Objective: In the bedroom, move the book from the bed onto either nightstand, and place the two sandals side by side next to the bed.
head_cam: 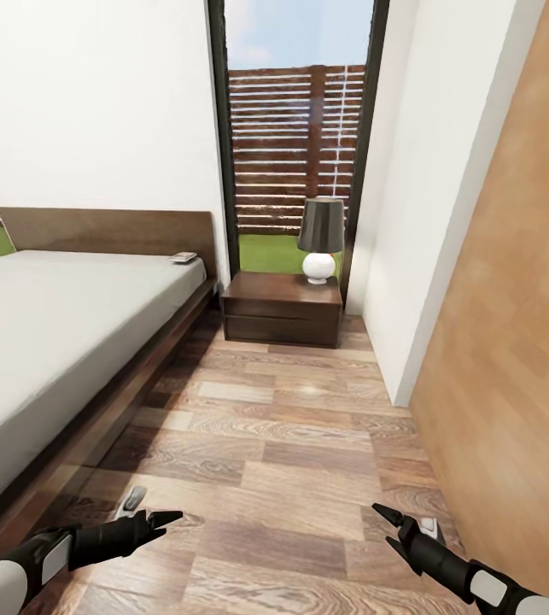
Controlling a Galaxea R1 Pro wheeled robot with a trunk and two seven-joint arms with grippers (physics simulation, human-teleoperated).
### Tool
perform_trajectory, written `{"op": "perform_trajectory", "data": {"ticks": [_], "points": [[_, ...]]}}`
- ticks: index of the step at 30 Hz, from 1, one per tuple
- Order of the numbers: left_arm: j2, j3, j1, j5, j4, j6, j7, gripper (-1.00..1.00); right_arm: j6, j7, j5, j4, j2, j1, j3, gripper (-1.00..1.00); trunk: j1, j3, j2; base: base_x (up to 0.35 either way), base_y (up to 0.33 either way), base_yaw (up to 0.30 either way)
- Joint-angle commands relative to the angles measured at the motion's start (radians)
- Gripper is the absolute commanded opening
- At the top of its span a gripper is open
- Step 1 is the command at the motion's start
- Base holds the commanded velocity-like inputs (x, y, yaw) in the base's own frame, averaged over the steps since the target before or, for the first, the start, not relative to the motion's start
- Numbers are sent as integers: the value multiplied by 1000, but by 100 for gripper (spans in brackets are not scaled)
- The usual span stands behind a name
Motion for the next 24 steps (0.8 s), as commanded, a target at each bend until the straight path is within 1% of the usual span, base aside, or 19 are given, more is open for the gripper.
{"op": "perform_trajectory", "data": {"ticks": [1, 24], "points": [[0, 0, 0, 3, 0, 10, -2, 100, 8, 3, 0, 3, -1, -1, -8, 100, 0, -1, 0, 93, 0, 0], [0, 1, 0, 3, 0, 10, -1, 100, 9, 2, 1, 4, -1, -1, -9, 100, 0, -1, 0, 113, 0, 0]]}}
